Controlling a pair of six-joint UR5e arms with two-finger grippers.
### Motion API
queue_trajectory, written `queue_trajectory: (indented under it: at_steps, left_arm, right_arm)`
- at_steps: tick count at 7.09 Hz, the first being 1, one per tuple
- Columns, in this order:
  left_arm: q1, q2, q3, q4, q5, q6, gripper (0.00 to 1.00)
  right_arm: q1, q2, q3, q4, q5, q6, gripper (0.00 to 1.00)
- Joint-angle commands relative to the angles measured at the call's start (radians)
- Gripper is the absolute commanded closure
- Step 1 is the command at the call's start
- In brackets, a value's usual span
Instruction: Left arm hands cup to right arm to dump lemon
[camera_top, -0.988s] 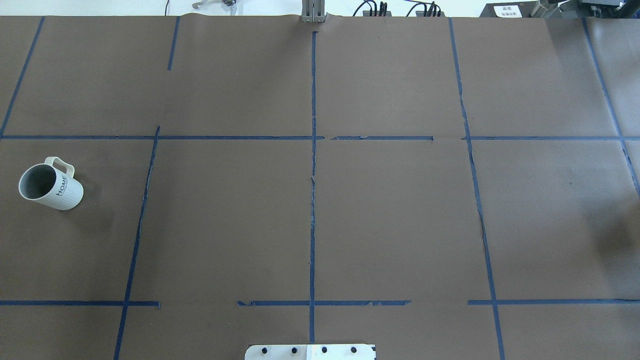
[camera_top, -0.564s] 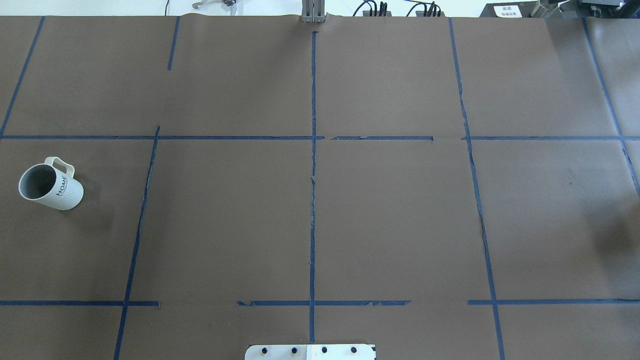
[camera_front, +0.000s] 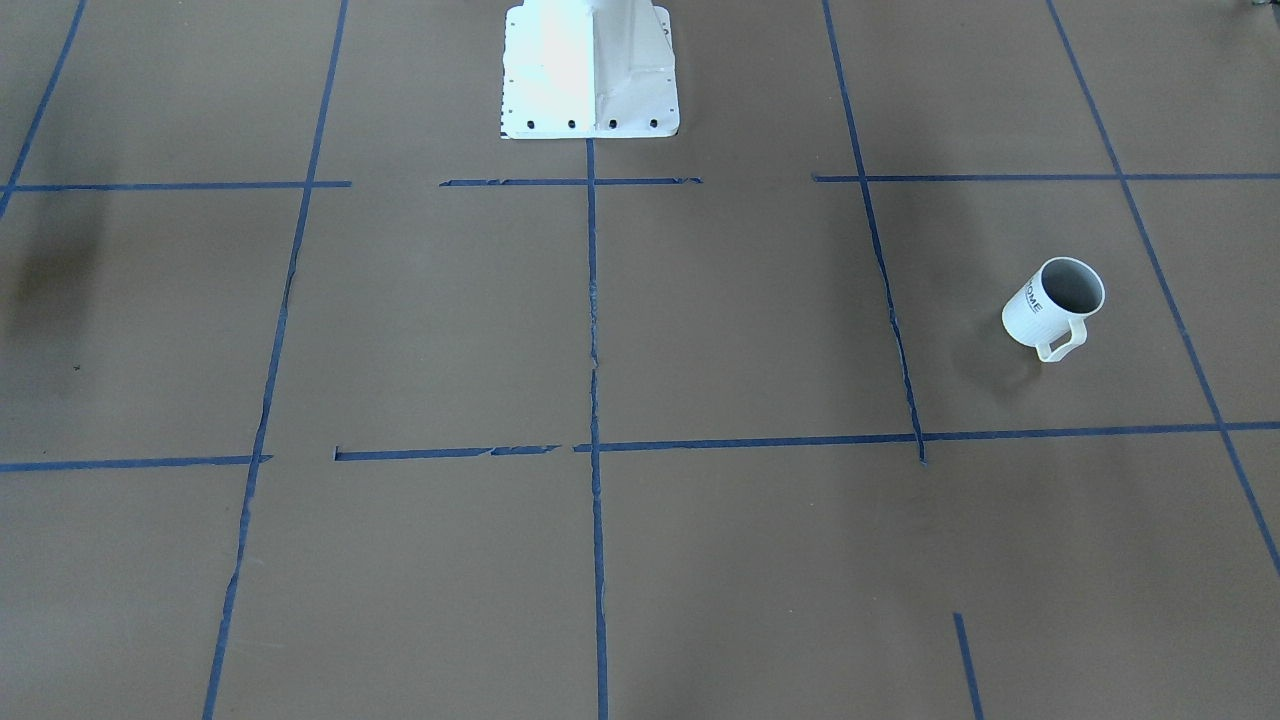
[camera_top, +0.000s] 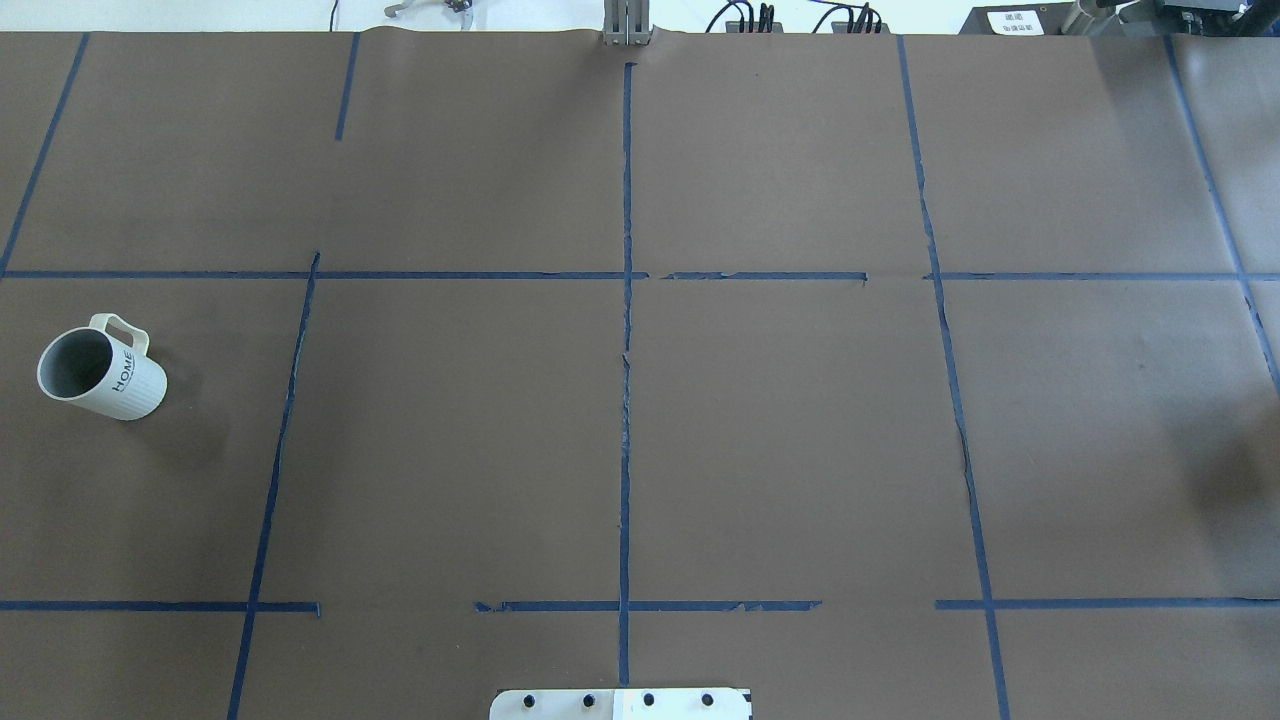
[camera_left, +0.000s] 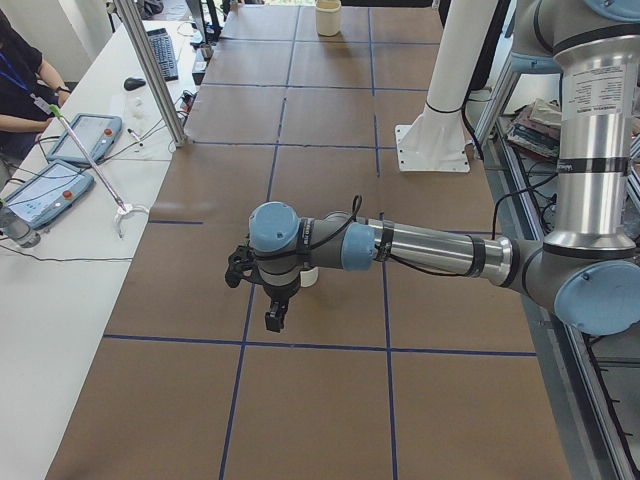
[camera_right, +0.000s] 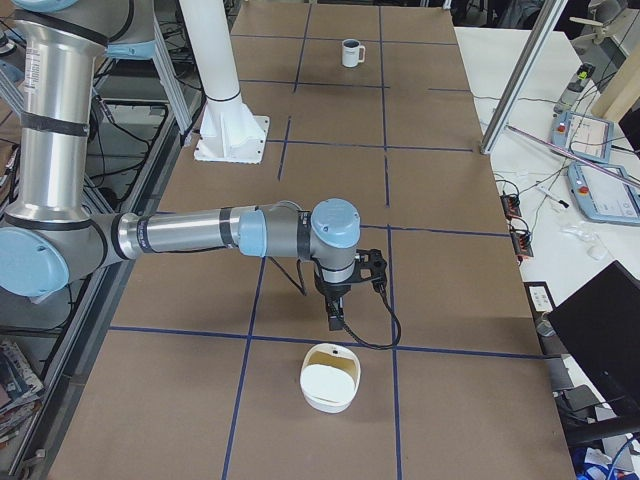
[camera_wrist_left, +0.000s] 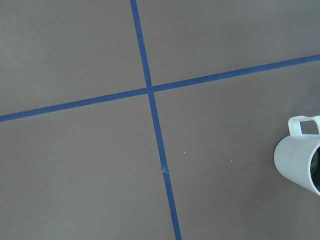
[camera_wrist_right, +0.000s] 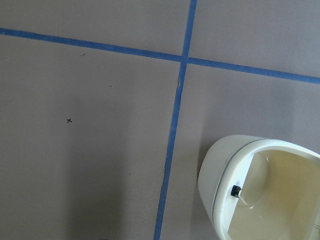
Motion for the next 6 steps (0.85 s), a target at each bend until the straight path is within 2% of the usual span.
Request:
queue_trajectory:
  at_steps: [1,2,3,6]
  left_arm:
    - [0.105,0.003,-0.007,-0.087,-0.059,-0.023,0.00]
    - [0.168,0.002,-0.015,-0.108,-0.055,-0.168,0.00]
    - [0.225,0.003,-0.004,-0.211,-0.031,-0.311,0.00]
    - [0.403,0.010,0.063,-0.527,0.148,-0.751,0.00]
  right_arm:
    - [-0.003,0.001,-0.005,0.000,-0.002,-0.002,0.00]
    - [-0.003,0.001,-0.006,0.000,0.000,-0.001,0.00]
    - [-0.003,0.001,-0.006,0.000,0.000,-0.001,0.00]
    - [-0.002,0.001,-0.003,0.000,0.000,0.001,0.00]
